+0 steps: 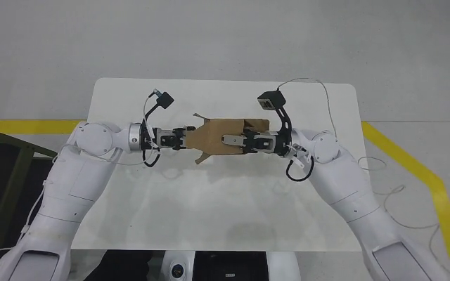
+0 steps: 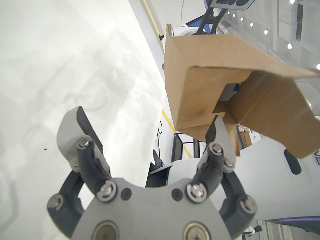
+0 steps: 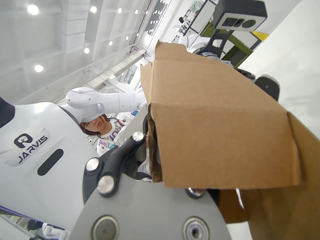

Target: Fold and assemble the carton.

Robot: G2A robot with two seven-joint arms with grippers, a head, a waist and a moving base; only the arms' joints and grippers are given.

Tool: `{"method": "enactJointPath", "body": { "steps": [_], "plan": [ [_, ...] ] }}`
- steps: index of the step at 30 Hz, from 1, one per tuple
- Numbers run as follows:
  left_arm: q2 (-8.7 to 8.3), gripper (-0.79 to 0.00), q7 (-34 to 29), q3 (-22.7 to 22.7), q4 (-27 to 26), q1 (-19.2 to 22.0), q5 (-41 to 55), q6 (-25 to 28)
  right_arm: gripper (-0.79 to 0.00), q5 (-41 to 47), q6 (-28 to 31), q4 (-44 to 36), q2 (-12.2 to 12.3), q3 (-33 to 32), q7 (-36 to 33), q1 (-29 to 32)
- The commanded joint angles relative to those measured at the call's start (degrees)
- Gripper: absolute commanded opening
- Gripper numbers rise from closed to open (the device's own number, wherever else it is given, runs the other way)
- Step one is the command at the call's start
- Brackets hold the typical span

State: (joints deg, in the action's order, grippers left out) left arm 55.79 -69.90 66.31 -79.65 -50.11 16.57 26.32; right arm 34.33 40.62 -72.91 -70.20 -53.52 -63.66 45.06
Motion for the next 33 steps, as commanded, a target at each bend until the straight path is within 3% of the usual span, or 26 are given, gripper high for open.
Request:
{"method": "enactJointPath", "body": {
  "steps": [1,15,33],
  "plan": [
    [-0.07,0.000,0.21,0.02,0.34,-0.10,-0.89,0.25,-0.785,-0.04,0.42,0.33,0.11,-0.66,0.42,0.17],
    [-0.43,0.000,-1.39,-0.67,-2.25,-1.81,-1.28,0.09,-0.785,-4.13,1.36,1.25,-0.11,-1.75,5.05,1.01],
    [-0.45,0.000,-0.41,-0.89,-2.12,-0.66,-0.27,-0.47,-0.785,-5.18,-0.66,1.64,-1.25,1.68,1.64,-0.41]
  ]
}}
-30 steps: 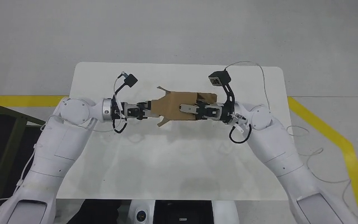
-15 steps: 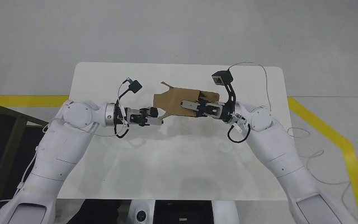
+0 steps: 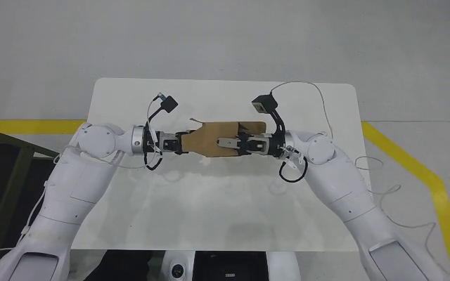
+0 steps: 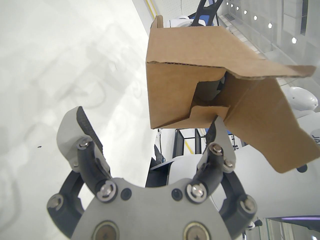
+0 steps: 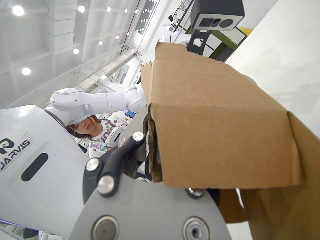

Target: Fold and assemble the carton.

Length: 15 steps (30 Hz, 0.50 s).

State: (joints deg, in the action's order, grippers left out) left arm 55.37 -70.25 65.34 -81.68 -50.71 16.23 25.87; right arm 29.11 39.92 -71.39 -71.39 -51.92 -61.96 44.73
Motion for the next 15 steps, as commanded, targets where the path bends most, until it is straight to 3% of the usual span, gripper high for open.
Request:
{"method": "enactJointPath", "body": {
  "steps": [1,15],
  "plan": [
    [-0.07,0.000,-0.21,0.13,-0.19,-0.12,0.11,-0.04,-0.785,0.08,0.09,0.26,-0.12,0.16,-0.06,-0.16],
    [-0.26,0.000,-1.73,0.06,-0.56,-0.30,2.00,-0.89,-0.785,0.46,-0.04,0.97,-0.66,0.69,-1.08,-0.69]
  ]
}}
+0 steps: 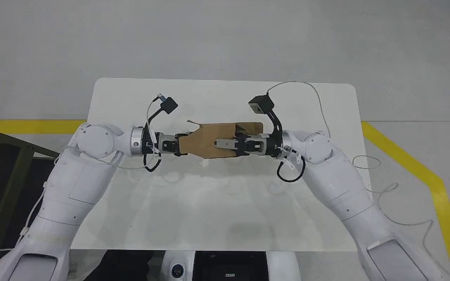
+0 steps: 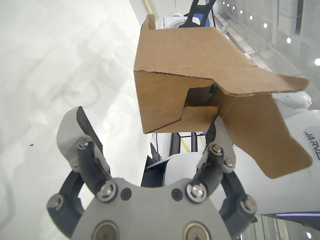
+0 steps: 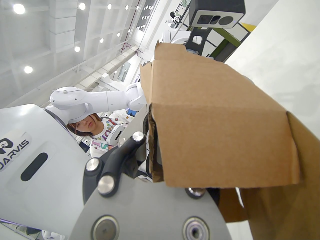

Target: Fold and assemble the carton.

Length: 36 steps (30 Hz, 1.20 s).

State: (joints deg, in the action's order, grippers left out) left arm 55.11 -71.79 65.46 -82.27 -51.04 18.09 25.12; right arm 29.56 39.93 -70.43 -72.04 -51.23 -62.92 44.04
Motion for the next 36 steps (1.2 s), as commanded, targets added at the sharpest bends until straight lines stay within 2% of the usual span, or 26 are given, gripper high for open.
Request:
{"method": "enactJointPath", "body": {
  "steps": [1,10,20,28,36],
  "plan": [
    [0.00,0.000,-0.36,-0.13,0.07,0.06,0.34,-0.25,-0.785,0.03,-0.09,0.04,-0.03,-0.02,-0.24,0.00],
    [-0.10,0.000,0.34,0.65,1.20,0.56,1.62,-0.16,-0.785,0.33,-0.67,-0.33,0.62,-2.20,-1.83,1.34],
    [-0.42,0.000,2.82,2.80,3.78,1.30,1.48,0.21,-0.785,0.40,-5.88,-5.22,2.57,-6.04,-6.53,6.51],
    [-0.13,0.000,2.92,1.07,3.63,1.48,0.58,-0.04,-0.785,1.50,-7.62,-7.23,2.58,-5.02,-8.25,7.69],
    [-0.19,0.000,0.84,0.49,2.35,0.99,1.18,0.22,-0.785,1.72,-5.90,-5.94,2.42,-5.44,-6.63,7.25]
  ]
}}
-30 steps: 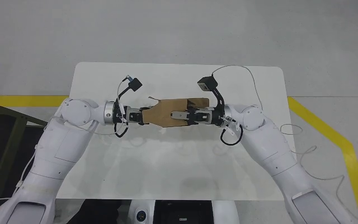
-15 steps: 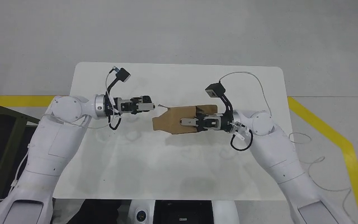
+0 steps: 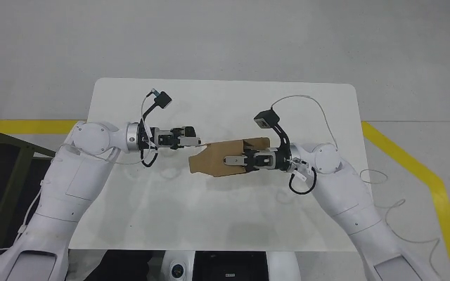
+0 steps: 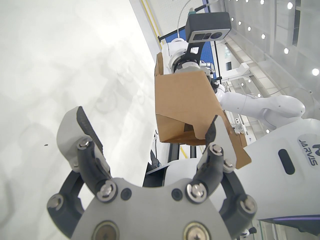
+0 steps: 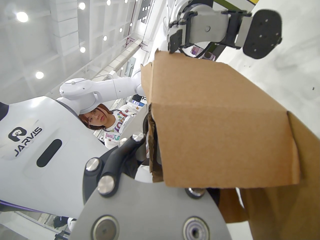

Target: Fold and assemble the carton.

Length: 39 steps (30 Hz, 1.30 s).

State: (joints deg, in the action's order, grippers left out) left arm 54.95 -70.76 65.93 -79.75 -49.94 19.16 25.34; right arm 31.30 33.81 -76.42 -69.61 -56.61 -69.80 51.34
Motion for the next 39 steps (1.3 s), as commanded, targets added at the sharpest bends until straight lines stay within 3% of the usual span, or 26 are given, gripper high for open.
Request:
{"method": "enactJointPath", "body": {
  "steps": [1,27,39],
  "plan": [
    [-0.05,0.000,-0.42,0.00,-0.40,-0.20,0.19,-0.02,-0.785,0.00,0.40,0.09,-0.05,-0.08,0.51,-0.10],
    [-0.01,0.000,-0.77,-1.30,-2.13,-0.54,0.25,-0.51,-0.785,1.35,1.43,2.01,-1.70,3.92,0.76,-3.22],
    [-0.23,0.000,-0.50,-0.29,-0.84,-0.24,0.49,-0.52,-0.785,-2.21,1.77,3.89,-0.42,-0.45,2.07,-1.81]
  ]
}}
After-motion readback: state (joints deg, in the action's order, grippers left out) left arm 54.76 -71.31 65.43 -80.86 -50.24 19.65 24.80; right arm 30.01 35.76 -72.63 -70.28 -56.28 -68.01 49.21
